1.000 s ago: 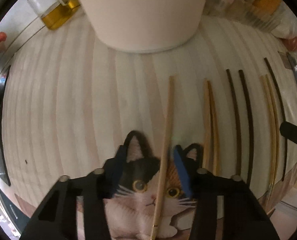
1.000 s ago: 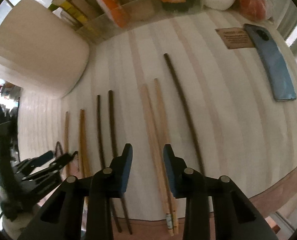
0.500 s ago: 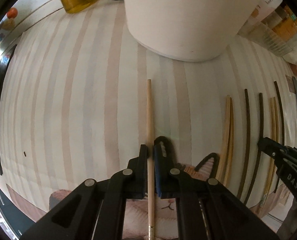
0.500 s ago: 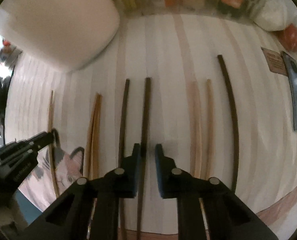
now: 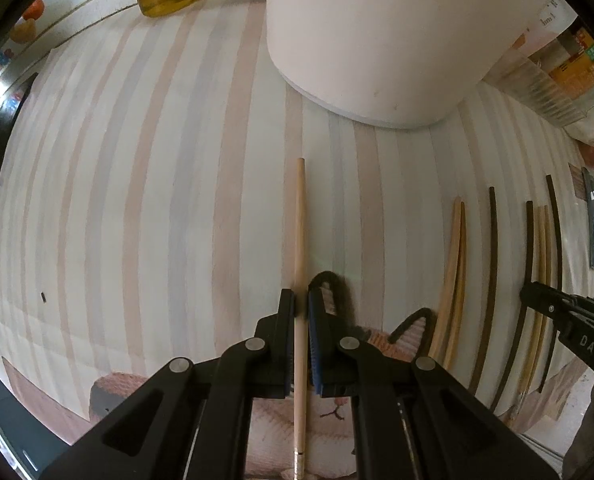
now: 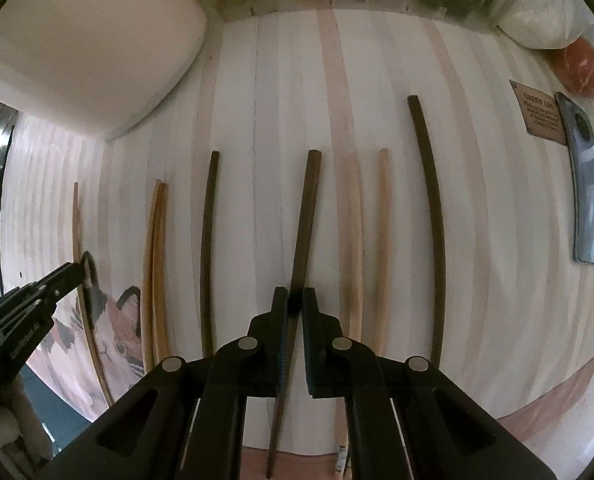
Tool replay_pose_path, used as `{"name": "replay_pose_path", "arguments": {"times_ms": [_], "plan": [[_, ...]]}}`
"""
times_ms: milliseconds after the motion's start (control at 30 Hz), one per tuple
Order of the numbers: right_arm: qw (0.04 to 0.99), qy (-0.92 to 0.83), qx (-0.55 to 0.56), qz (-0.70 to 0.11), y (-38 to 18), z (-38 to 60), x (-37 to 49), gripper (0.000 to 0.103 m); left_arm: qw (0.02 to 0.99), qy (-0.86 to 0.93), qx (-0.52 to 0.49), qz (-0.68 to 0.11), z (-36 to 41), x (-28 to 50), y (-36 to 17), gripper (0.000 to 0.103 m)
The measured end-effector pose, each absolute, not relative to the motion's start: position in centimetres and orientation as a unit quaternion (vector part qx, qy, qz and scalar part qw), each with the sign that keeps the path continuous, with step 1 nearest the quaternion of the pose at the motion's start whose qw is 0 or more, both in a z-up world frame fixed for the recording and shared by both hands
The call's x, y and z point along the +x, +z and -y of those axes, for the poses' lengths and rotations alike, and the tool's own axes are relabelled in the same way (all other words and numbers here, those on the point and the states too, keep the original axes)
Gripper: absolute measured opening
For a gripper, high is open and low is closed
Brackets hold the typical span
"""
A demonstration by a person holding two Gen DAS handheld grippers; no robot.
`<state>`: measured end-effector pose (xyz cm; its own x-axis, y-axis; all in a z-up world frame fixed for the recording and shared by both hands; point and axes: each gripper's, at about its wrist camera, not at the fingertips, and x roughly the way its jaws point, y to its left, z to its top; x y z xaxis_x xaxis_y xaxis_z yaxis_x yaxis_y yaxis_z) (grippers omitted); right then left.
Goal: Organize utensils
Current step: 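Lift the light chopstick with the left tool while the right tool lifts a dark one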
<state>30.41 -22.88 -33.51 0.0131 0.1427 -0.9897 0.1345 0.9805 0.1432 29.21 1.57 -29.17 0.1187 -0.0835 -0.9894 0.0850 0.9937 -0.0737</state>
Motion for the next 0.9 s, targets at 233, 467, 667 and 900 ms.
{"name": "replay_pose_path", "arguments": {"times_ms": [233,467,667,900], "plan": [[0.717,0.007,0.129,-0.685,-33.5,23.2,28.1,0.006,0.760,-0.061,0.013,-0.646,-0.6,28.1,-27.1,0.004],[0.751,0.018,0.146,-0.643,-30.0,23.6,27.0,0.006,0.784,-0.070,0.006,-0.617,-0.9,27.6,-23.2,0.004],[0.779,0.022,0.157,-0.606,-27.6,25.0,26.9,0.006,0.805,-0.079,-0.001,-0.589,-1.0,27.3,-19.9,0.004],[0.814,0.030,0.158,-0.558,-23.1,25.5,28.4,0.006,0.826,-0.080,-0.008,-0.558,-1.1,26.5,-16.9,0.004]]}}
